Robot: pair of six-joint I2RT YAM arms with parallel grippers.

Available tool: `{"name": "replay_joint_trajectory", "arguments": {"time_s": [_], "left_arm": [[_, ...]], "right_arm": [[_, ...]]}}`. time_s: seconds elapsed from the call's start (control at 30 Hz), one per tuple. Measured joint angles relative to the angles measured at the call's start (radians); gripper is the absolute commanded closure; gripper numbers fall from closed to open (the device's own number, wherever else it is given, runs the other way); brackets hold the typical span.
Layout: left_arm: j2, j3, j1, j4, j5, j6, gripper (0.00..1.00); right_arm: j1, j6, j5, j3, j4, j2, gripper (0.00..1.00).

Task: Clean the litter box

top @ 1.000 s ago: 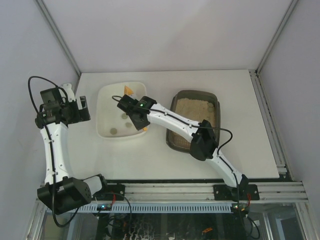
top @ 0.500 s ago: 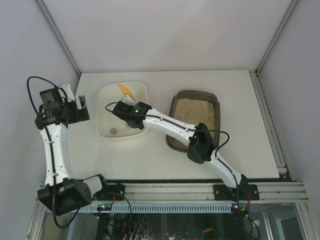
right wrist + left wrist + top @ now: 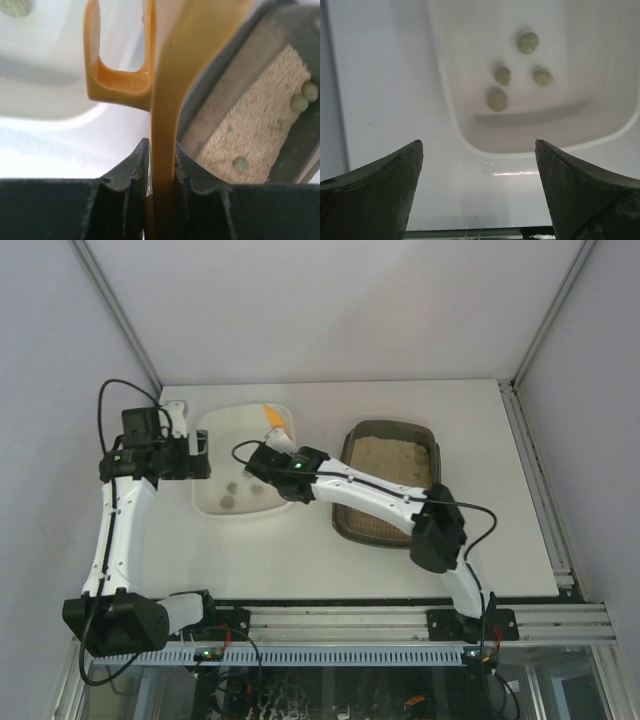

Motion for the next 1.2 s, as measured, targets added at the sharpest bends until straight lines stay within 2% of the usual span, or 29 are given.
{"name": "replay_joint_trajectory", "arguments": {"time_s": [0.1, 0.27, 0.47, 0.57, 0.7, 0.9, 1.03, 1.2], "left_arm": [[0.036, 0.011, -0.105, -0.001, 0.010, -0.017, 0.02], [0.139, 0.133, -0.163, -0.018, 0.057, -0.040, 0.02], [0.301, 0.353, -0.324, -0.029, 0.039, -0.039, 0.00], [0.385, 0.464, -0.400, -0.035, 0.039, -0.043, 0.00], [0.489, 0.594, -0.444, -0.042, 0.067, -0.078, 0.00], [0.574, 0.655, -0.491, -0.050, 0.088, -0.127, 0.00], [0.569, 0.643, -0.504, -0.042, 0.088, -0.130, 0.00], [0.532, 0.559, -0.503, -0.028, 0.070, -0.125, 0.00]], "right_arm": [[-0.017, 0.089, -0.052, -0.188, 0.051, -0.180, 1.00], [-0.059, 0.250, -0.197, -0.546, 0.228, -0.567, 1.00], [-0.239, 0.571, -0.567, -1.101, 0.614, -1.008, 1.00], [-0.317, 0.784, -0.720, -1.360, 0.826, -1.099, 1.00], [-0.344, 1.061, -0.837, -1.606, 1.090, -1.140, 1.00], [-0.369, 1.380, -0.893, -1.782, 1.513, -1.107, 1.00], [-0.402, 1.524, -0.906, -1.799, 1.764, -0.974, 1.00], [-0.417, 1.684, -0.893, -1.811, 2.120, -0.690, 1.00]]}}
